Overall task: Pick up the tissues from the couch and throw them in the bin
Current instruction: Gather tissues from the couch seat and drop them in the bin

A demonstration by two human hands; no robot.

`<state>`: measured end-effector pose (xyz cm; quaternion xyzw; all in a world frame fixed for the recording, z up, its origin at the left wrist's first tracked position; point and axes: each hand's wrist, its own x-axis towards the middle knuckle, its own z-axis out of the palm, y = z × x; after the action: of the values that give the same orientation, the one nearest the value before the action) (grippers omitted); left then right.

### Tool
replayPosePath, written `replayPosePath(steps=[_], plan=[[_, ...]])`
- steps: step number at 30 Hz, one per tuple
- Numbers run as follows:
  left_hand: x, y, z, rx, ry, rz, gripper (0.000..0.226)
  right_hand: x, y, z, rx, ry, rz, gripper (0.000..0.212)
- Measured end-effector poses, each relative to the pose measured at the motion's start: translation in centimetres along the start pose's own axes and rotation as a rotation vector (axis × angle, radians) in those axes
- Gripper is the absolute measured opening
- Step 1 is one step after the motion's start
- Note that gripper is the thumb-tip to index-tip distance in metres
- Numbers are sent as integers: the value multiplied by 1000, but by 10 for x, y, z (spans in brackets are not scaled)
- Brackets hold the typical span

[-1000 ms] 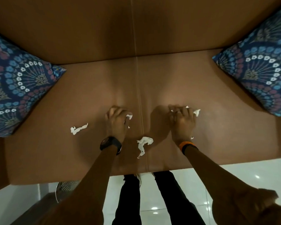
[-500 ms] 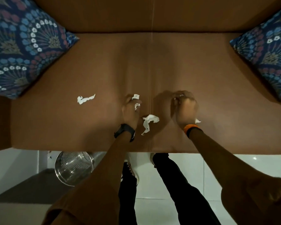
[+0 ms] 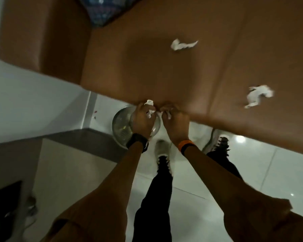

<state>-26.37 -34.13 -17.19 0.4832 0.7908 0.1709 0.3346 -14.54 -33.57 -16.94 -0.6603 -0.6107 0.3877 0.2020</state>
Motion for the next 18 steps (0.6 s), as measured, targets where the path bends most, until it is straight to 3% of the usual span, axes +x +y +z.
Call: replayPosePath(steps=[5, 10, 13, 18], plan=[[11, -91, -13, -16, 45, 3, 19, -12, -6, 92, -66, -61, -71, 18], [20, -146, -6, -99, -254, -93, 27, -5, 10, 144, -153, -267, -33, 24], [27, -160, 3, 46, -369, -94, 54, 3, 17, 155, -222, -332, -26, 28], [12, -136, -1, -19, -244, -68, 57, -12, 11, 129, -239, -210, -110, 27]])
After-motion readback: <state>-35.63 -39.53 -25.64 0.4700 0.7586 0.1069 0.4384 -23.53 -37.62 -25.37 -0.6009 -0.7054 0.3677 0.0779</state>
